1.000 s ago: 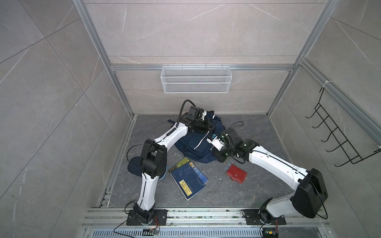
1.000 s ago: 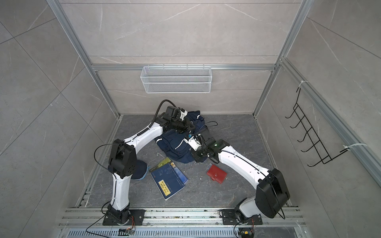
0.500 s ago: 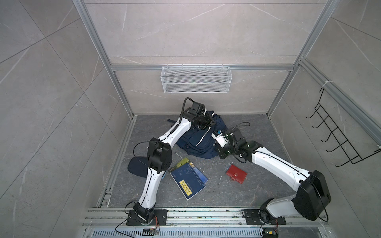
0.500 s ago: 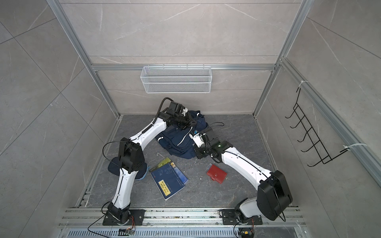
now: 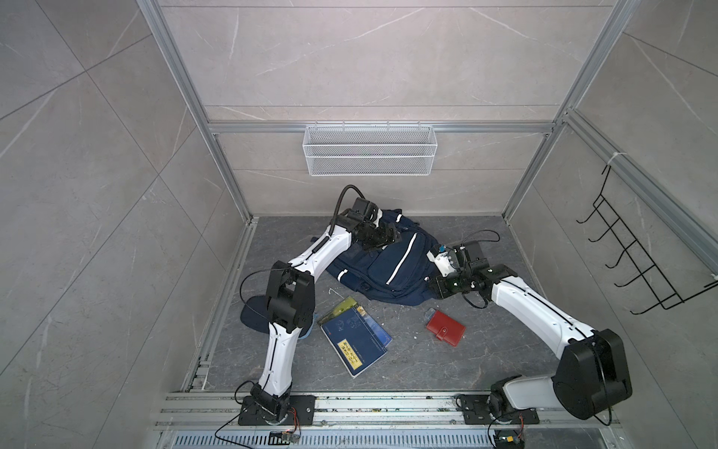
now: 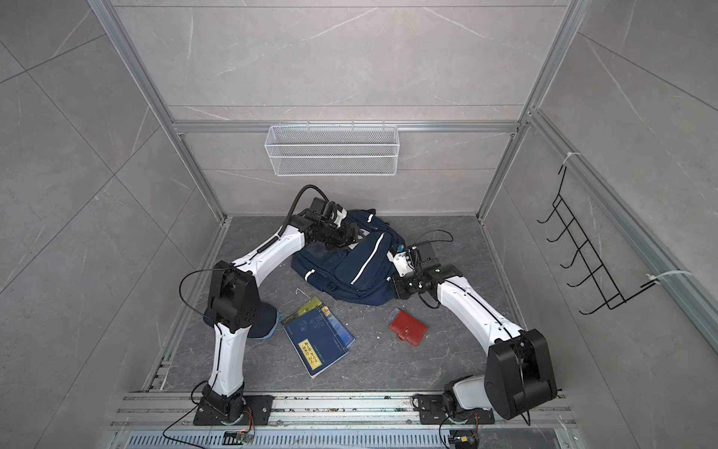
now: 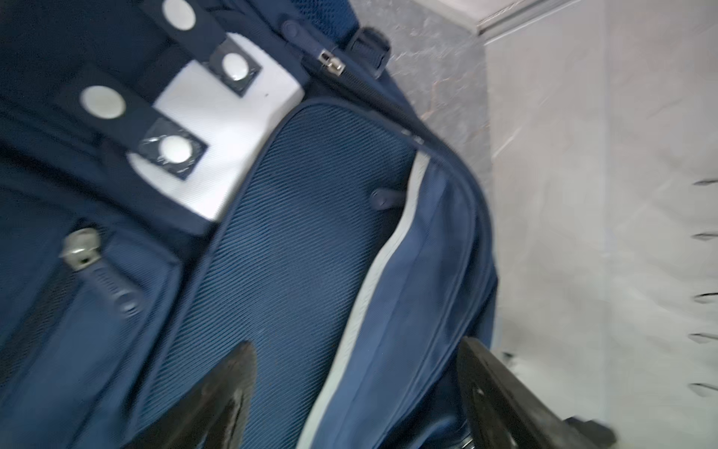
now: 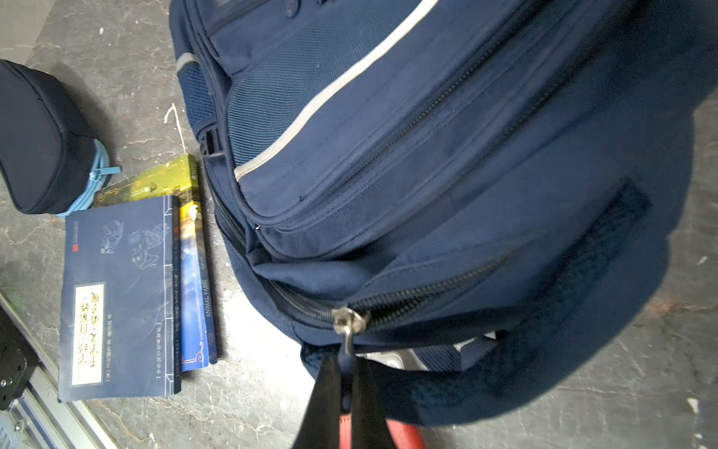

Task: Pack books, pencil case, and school supplies into a backpack
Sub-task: Unzip the student bag at the top-center of the table.

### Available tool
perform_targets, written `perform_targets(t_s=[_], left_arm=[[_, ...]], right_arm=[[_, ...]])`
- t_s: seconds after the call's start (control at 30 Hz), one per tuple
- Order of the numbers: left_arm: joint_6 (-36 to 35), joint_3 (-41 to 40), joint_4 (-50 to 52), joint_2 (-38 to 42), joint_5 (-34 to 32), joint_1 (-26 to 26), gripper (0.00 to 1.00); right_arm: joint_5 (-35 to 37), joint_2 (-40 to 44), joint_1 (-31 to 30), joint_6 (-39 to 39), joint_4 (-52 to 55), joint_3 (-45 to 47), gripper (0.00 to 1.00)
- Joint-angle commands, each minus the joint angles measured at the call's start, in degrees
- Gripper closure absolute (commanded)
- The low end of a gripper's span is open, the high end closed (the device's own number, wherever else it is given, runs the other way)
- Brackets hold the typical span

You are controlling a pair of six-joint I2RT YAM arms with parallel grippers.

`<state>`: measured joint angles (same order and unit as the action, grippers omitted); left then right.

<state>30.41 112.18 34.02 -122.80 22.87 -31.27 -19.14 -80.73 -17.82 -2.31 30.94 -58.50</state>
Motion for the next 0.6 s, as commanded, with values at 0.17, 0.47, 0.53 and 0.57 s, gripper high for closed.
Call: perform_targets(t_s=[0.17, 0.47, 0.53, 0.57], left_arm=[[-21.94, 5.06, 13.95, 0.47, -11.5, -8.62, 0.21], [-21.39, 12.73, 13.61, -8.26, -12.62, -13.01, 0.22], [-21.1, 13.02, 13.52, -9.76, -13.96, -13.37, 0.22], [-21.07, 13.23, 13.52, -10.29, -14.78, -13.56, 0.22]], right_arm=[[-0.74, -1.79, 2.31, -0.78, 1.19, -3.14, 1.0], [-0.73, -1.98, 3.02, -1.29, 1.9, -3.87, 1.0], [-0.64, -2.02, 3.04, -1.31, 2.01, -4.33, 1.0], [-0.64, -2.06, 3.13, -1.3, 2.14, -4.39, 1.0]])
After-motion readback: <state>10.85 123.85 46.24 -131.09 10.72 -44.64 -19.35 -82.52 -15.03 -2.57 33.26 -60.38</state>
